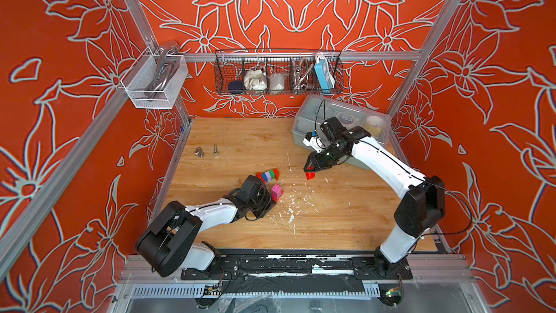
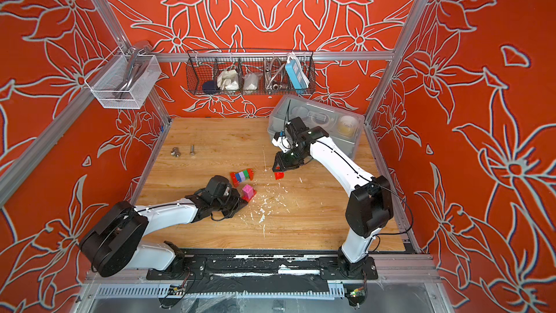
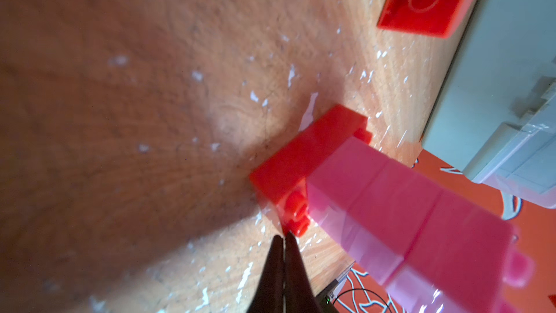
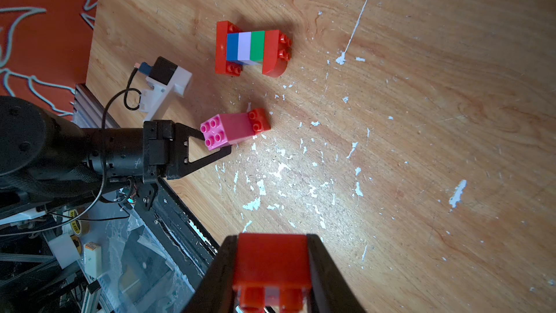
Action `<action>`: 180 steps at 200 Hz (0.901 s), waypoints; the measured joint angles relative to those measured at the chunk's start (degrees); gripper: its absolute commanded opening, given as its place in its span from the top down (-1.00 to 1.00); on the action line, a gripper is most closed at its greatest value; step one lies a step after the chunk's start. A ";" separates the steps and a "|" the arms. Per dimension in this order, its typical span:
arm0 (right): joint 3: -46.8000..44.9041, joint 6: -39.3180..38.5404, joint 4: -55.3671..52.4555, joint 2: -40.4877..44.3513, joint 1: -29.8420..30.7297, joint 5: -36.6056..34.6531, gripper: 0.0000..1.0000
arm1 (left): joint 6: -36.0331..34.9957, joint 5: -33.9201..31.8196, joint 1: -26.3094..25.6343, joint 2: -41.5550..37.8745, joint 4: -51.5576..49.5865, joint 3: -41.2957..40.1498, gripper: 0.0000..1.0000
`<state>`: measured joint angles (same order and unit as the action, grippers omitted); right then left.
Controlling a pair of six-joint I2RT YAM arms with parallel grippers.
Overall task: Assemble the number 1 with lego
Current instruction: Adjust the lego brick at the center of the board.
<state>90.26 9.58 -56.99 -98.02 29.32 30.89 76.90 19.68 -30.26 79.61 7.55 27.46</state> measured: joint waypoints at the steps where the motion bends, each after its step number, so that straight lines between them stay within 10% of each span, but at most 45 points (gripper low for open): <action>1: 0.02 -0.02 -0.02 0.00 0.00 0.00 0.69 | 0.02 0.04 0.00 0.00 -0.11 0.02 1.00; 104: 0.13 -1.53 -0.46 -0.02 -0.04 0.04 0.69 | 0.57 4.70 -0.92 2.51 -10.14 6.69 1.00; 180: 0.96 -2.01 -1.11 -0.07 -0.07 0.17 0.69 | 5.57 2.38 -1.27 5.79 1.51 2.49 1.00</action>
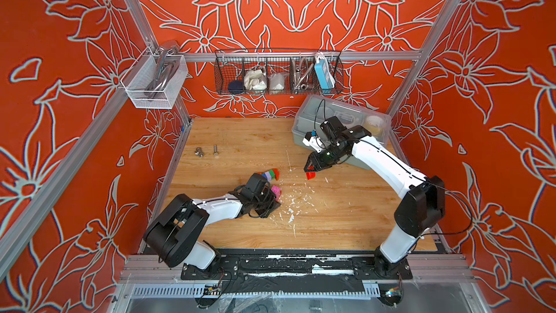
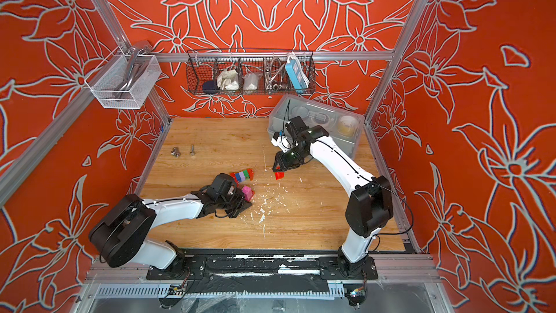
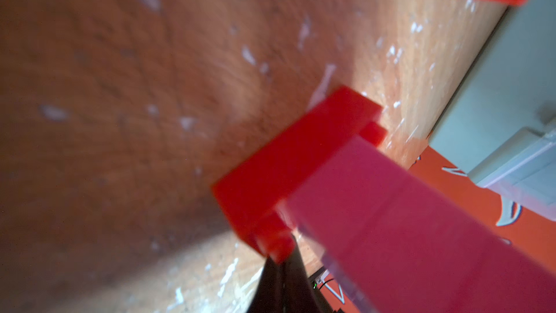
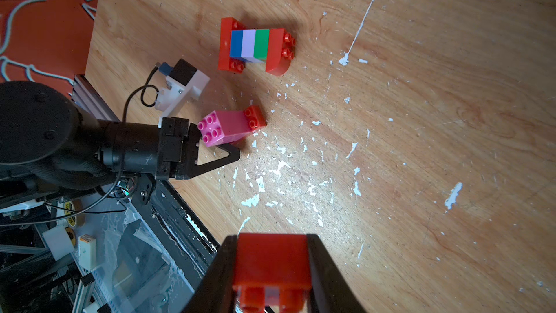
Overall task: Assemble the number 1 with lego
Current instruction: Adjust the lego brick at the center of the board.
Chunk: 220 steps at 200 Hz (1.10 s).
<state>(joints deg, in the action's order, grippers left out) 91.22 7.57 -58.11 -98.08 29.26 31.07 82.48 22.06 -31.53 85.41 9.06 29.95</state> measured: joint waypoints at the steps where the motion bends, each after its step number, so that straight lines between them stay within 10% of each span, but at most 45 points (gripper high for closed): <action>1: 0.00 0.00 0.00 0.00 0.00 0.00 0.69 | 0.04 -0.02 0.00 0.07 0.15 -0.07 1.00; 151: -0.09 -12.92 0.11 2.23 3.30 -0.46 0.69 | -10.10 -0.61 9.14 1.36 -5.35 4.22 0.96; 220: 14.10 -27.50 -8.41 -7.02 11.04 -7.26 0.70 | -23.34 1.36 17.11 -7.19 -25.03 9.49 0.89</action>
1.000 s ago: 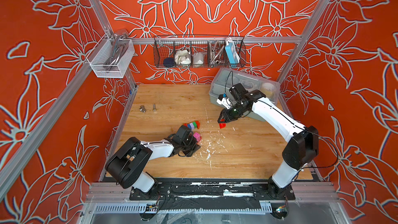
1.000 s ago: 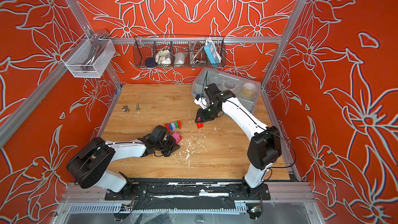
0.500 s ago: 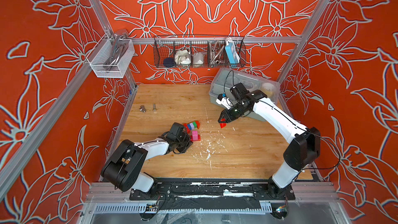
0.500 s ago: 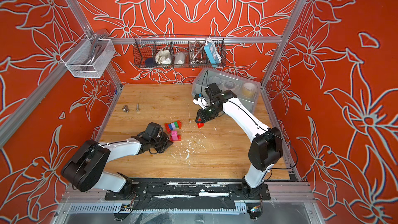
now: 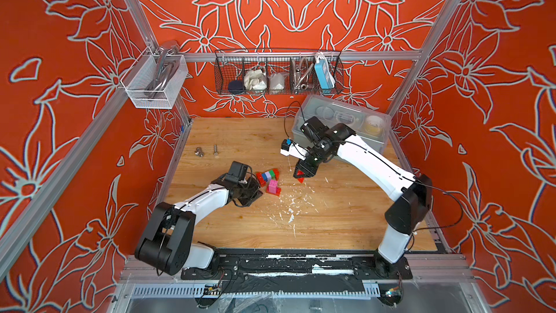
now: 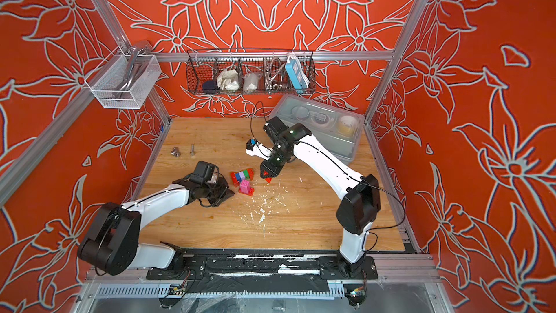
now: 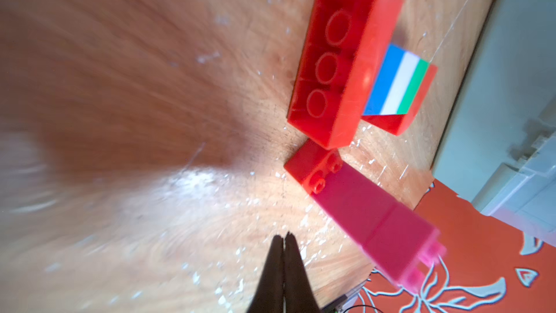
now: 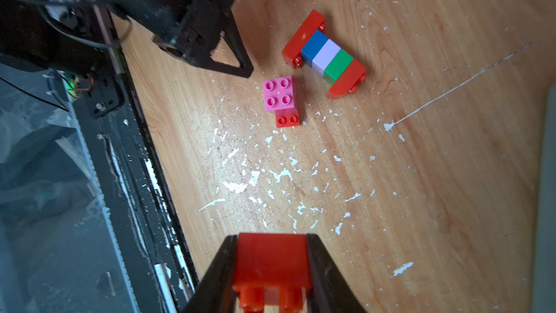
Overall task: Assemble the number 1 with lego
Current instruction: Adjust the lego brick at the center of the board, then assemble the lego brick with the lego brick.
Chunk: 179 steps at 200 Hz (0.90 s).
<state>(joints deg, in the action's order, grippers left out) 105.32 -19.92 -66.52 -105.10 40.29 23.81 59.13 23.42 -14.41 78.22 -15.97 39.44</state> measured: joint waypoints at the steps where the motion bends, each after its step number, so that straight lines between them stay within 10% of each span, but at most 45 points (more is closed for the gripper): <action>1: 0.15 -0.13 -0.09 -0.20 0.04 -0.09 0.70 | -0.52 0.02 0.22 -0.17 -0.48 0.28 0.89; 84: 4.52 -3.06 -3.50 -15.80 1.36 -17.73 0.62 | -13.31 -0.09 3.17 -2.62 -15.47 6.54 0.88; 179: -1.07 -0.15 9.77 -21.51 -2.03 -15.78 0.44 | -15.69 -0.52 3.17 -2.75 -19.52 6.84 0.88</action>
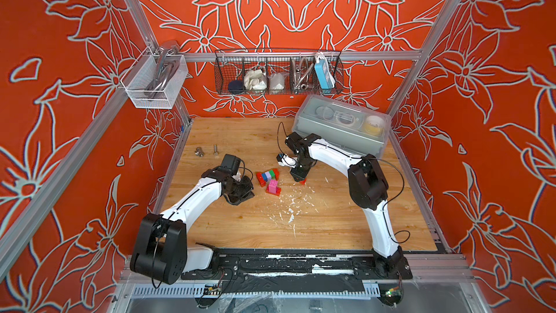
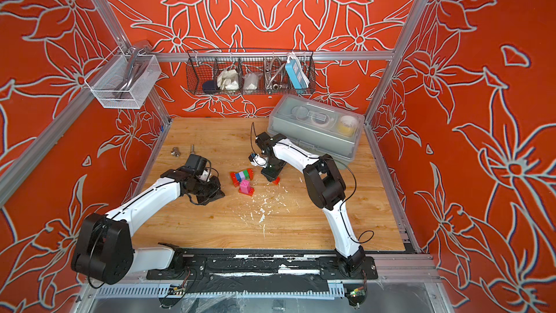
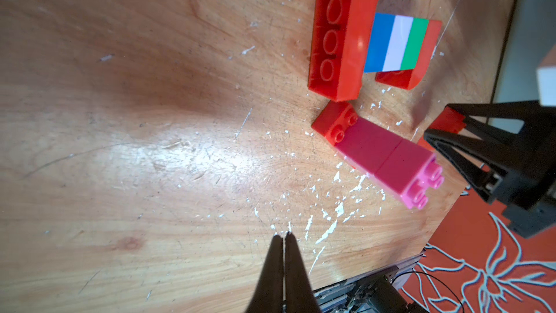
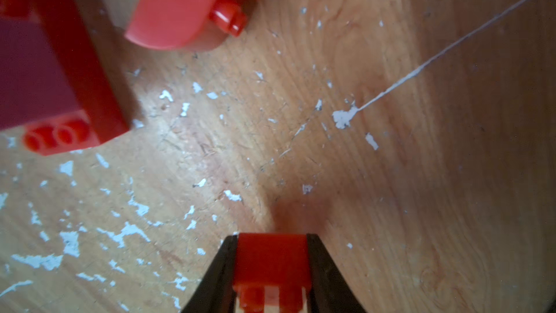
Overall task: Assemble the number 1 with lego
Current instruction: Assemble the lego brick with the lego brick.
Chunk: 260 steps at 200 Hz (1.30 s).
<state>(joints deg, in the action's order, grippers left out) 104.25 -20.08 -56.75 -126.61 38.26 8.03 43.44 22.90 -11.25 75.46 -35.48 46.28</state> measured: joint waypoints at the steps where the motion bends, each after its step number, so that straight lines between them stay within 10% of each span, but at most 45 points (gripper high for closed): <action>1: -0.02 0.04 0.11 -0.17 -0.02 0.02 0.44 | 0.00 -0.02 0.00 0.00 -0.04 0.00 0.88; 68: -4.35 4.28 6.34 0.24 -0.74 1.07 -0.21 | -0.44 -1.36 0.00 -2.27 -2.47 0.00 0.87; 260: -24.20 8.87 21.18 11.93 -4.46 6.01 -0.20 | -1.27 -3.56 0.00 -3.89 -4.52 0.00 0.85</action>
<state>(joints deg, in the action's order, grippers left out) 80.05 -11.20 -35.57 -114.67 33.80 14.04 42.17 19.33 -11.25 71.57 -40.01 46.28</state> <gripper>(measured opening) 0.621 0.072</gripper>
